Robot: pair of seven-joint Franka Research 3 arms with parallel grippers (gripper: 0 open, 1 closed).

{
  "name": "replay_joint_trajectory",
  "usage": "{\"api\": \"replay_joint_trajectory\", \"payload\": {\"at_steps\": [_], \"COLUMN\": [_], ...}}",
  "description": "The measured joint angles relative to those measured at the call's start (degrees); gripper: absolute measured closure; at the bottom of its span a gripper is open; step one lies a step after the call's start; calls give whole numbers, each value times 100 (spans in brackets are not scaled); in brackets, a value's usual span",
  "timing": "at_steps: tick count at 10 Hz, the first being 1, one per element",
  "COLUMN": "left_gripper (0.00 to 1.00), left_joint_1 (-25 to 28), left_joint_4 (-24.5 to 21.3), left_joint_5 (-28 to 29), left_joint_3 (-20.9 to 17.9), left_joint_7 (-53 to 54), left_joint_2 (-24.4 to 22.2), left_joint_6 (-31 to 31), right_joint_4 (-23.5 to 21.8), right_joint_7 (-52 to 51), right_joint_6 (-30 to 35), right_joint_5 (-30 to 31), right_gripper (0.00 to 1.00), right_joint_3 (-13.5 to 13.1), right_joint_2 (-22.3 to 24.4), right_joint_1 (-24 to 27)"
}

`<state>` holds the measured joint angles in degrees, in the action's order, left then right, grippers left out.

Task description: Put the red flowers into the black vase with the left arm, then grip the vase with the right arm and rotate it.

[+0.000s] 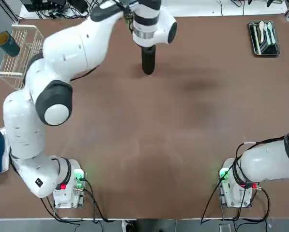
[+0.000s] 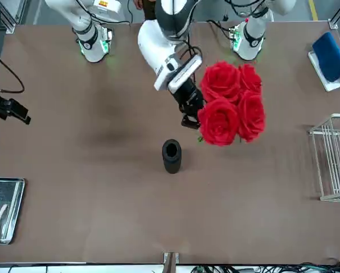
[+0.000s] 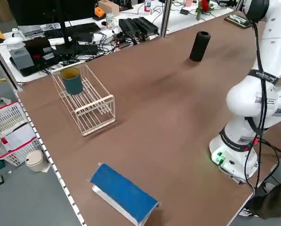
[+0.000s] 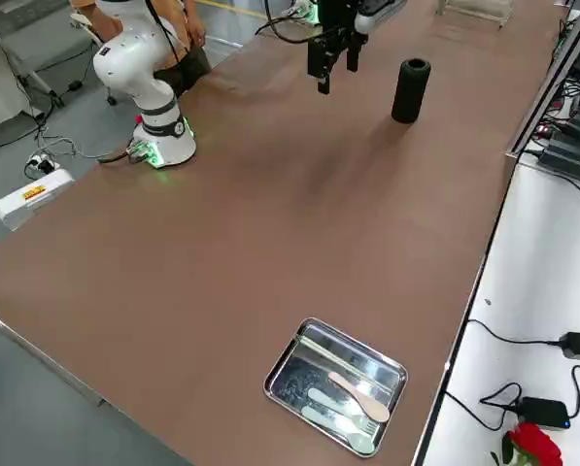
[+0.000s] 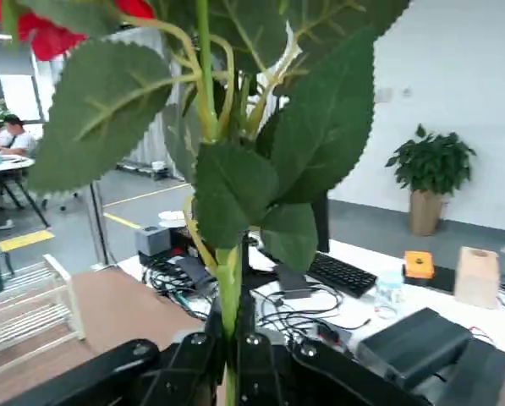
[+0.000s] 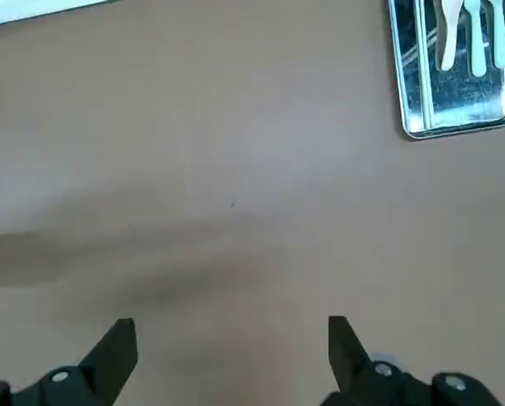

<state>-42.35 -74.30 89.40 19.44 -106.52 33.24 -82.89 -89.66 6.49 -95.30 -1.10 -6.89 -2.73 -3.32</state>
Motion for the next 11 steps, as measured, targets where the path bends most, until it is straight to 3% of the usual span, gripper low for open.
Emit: {"api": "replay_joint_trajectory", "payload": {"at_steps": [5, 8, 11], "left_gripper": [93, 93, 93], "left_joint_1": [-316, -395, -480], "left_joint_4": [112, 116, 116], "left_joint_5": [773, 831, 863], "left_joint_3": [-19, -22, -23], "left_joint_7": [-646, -1088, -1512], "left_joint_2": [302, 577, 798], "left_joint_6": [-215, -486, -331], "right_joint_4": [-1, -1, -1], "right_joint_7": [2, 2, 2], "right_joint_6": [13, 34, 50], "right_joint_5": [0, 1, 1], "right_gripper": [0, 0, 0], "right_joint_3": [-11, -28, -40], "right_joint_2": [0, 0, 0], "right_joint_1": [72, 113, 183]}}
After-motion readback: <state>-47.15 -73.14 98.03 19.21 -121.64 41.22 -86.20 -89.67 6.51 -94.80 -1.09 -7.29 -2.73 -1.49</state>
